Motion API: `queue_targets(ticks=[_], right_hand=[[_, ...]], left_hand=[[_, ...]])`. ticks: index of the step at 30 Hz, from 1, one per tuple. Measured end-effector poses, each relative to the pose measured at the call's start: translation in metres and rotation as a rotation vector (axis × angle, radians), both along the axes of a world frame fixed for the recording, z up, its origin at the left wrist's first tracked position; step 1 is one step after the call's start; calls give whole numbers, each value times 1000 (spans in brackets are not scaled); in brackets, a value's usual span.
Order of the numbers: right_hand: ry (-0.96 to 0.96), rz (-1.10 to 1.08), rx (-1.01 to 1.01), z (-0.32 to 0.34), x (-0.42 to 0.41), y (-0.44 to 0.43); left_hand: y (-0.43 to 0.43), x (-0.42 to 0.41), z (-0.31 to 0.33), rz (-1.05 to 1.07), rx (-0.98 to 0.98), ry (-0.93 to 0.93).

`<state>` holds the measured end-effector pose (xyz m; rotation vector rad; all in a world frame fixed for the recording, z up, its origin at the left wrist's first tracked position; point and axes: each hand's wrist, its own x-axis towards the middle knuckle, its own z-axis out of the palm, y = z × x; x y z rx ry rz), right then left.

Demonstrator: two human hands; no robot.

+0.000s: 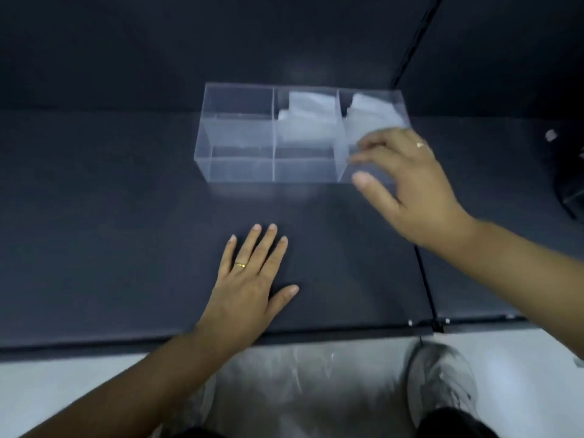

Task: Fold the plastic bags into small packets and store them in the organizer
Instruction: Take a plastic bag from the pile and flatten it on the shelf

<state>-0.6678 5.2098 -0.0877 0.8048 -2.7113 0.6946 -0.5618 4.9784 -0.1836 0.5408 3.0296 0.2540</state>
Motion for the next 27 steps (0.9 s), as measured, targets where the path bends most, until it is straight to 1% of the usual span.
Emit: queue_targets(ticks=[1, 2, 4, 6, 7, 8, 9, 11, 12, 13, 16, 18, 19, 20, 21, 23, 24, 25, 26, 27], right_hand=[[3, 105, -49, -2, 34, -7], [-42, 208, -82, -9, 68, -13], [-266, 367, -70, -34, 134, -24], [-615, 410, 94, -69, 183, -30], [-800, 390, 208, -87, 200, -31], [-929, 366, 319, -108, 214, -29], [-987, 345, 416, -127, 225, -25], [-1011, 309, 592, -156, 247, -22], [-996, 297, 635, -165, 257, -23], [-979, 281, 623, -172, 266, -25], [-1025, 214, 377, -176, 271, -35], [-1127, 240, 294, -161, 251, -44], [-1171, 278, 253, -149, 237, -46], [-1189, 307, 209, -133, 220, -48], [-1181, 314, 131, -114, 203, -49], [-1136, 225, -147, -72, 171, -45], [-1097, 164, -285, -53, 158, -42], [-1054, 104, -403, -35, 146, -38], [-1011, 54, -503, -23, 135, -33], [-956, 11, -580, -13, 125, -28]], left_hand=[[-3, 9, -2, -5, -19, -8], [-7, 16, -4, -11, -34, -13], [-12, 25, -6, -12, -42, -25], [-14, 28, -8, -10, -35, -28], [-14, 28, -8, -12, -38, -28], [-15, 28, -8, -14, -46, -32], [-15, 27, -9, -15, -55, -37], [-16, 27, -11, -15, -53, -34], [-16, 26, -11, -16, -46, -27], [-16, 26, -12, -15, -41, -22], [-17, 25, -11, -4, -31, -17], [-18, 24, -6, -9, 1, -46], [-19, 23, -3, -4, 48, -81], [-20, 23, 1, 11, 136, -140], [-21, 22, 7, 36, 269, -236], [-21, 24, 25, 63, 628, -527], [-19, 24, 36, 49, 831, -697], [-17, 26, 47, 17, 989, -842], [-14, 26, 53, -17, 1084, -925], [-12, 25, 56, -18, 1149, -951]])
